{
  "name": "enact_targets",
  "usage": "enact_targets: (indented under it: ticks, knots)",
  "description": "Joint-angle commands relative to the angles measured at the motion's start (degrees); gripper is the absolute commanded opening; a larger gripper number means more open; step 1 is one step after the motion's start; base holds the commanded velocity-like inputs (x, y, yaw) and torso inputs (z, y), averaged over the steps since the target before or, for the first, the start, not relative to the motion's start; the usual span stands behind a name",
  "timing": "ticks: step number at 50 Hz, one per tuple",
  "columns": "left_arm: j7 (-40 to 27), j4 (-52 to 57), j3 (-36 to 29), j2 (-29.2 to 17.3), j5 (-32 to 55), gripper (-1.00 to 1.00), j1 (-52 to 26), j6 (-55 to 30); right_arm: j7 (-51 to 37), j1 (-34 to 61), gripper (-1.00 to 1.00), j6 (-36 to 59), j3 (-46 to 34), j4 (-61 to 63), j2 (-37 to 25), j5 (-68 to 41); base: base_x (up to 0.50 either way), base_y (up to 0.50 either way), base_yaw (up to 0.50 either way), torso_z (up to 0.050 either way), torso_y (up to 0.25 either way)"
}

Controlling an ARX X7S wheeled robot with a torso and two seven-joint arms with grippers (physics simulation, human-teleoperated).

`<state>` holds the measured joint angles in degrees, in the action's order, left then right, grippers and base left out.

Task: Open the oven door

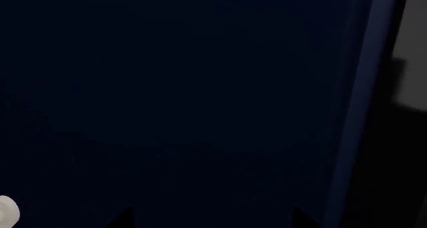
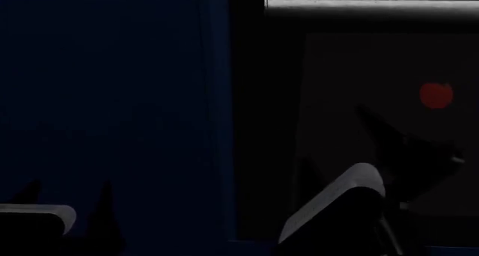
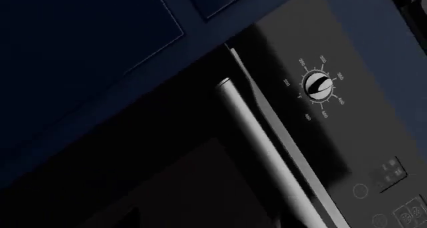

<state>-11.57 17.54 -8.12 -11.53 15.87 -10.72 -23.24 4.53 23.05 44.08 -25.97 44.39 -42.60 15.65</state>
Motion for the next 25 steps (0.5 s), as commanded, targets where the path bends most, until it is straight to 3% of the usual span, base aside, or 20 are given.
enact_targets:
  ticks: [1,25]
  knots:
    - [-0.1,-0.4,-0.6,-0.2,0.1,1.00,0.0,0.5,6.2,7.0,1.00,4.6,-5.0,1.6,-7.8,7.4,0.00,0.00,0.00,0.000,0.000]
    - [-0.5,-0.4,-1.3,-0.8,0.8,1.00,-0.1,0.6,13.8,22.1,1.00,-4.4,-10.7,-12.7,-11.0,11.1,0.00,0.00,0.00,0.000,0.000]
